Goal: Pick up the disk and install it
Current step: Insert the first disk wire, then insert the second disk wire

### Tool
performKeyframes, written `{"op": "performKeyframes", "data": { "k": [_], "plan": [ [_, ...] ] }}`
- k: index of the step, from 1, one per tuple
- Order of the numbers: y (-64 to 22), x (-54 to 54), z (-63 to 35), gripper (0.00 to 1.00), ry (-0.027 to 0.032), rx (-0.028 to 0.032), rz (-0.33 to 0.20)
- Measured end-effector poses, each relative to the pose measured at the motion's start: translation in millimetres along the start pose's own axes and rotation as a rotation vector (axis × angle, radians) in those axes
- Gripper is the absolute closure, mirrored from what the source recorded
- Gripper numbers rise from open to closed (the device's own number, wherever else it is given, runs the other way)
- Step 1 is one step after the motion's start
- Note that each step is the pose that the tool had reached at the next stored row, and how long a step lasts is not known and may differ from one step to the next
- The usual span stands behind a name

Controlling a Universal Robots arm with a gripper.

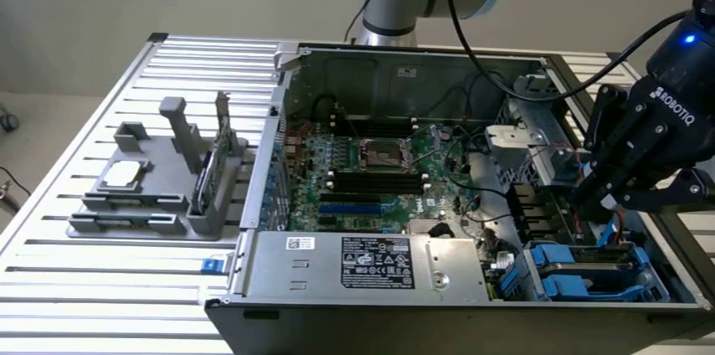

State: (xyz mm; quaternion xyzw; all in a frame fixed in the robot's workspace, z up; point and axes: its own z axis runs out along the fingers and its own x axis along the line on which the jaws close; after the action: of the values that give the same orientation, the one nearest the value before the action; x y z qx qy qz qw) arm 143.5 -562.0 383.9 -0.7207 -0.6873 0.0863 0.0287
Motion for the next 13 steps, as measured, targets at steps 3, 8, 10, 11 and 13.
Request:
{"op": "performKeyframes", "data": {
  "k": [3, 8, 10, 11, 13],
  "plan": [
    [0.0, 0.0, 0.0, 0.75, -0.0002, 0.0000, -0.001],
    [0.0, 0.0, 0.0, 0.75, -0.0003, -0.0001, -0.001],
    [0.0, 0.0, 0.0, 0.75, -0.0003, -0.0001, -0.002],
    [0.0, 0.3, 0.0, 0.75, -0.0003, -0.0001, -0.002],
    [0.3, 1.0, -0.1, 0.75, -0.0002, -0.0002, -0.002]
  ]
}}
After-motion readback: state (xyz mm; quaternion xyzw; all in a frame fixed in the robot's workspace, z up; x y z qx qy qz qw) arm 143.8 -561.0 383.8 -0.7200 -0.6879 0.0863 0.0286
